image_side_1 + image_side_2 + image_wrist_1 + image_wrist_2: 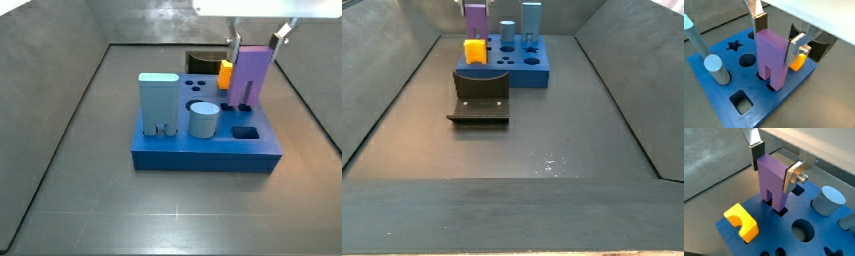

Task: Pick up the double-square object. Move up. Move to above the board. Insert the double-square object.
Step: Insert the double-square object.

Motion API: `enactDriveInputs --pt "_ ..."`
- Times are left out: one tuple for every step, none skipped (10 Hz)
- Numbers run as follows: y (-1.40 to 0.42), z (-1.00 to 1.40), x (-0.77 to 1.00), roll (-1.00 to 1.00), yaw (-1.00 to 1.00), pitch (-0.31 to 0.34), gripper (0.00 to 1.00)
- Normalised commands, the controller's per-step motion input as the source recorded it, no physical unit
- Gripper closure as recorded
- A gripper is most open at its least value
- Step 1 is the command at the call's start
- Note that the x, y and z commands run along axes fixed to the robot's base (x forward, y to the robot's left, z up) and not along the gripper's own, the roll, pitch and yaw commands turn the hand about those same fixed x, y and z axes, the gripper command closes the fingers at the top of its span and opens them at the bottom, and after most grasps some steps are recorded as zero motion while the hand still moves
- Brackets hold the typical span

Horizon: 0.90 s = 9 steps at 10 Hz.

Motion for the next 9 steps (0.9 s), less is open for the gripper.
enactDriveInputs --pt "0.00 -0.11 0.00 -0.09 0.00 0.000 1.00" --pt "0.00 -0.11 0.00 -0.17 0.00 0.000 1.00" --pt "0.00 -0.21 0.01 -0.12 0.00 0.000 1.00" --pt "0.00 -0.21 0.04 -0.16 -0.21 0.000 1.00" --pt "0.00 -0.20 0.03 -0.18 -0.27 0.000 1.00" --pt "0.00 -0.17 0.00 -0.13 -0.29 0.000 1.00" --pt "0.00 -0.14 0.00 -0.07 -0.24 0.000 1.00" --pt "0.00 -0.10 -0.10 -0.09 0.00 -0.049 1.00" --pt "0.00 -0.07 -0.10 -0.03 0.07 -0.071 1.00"
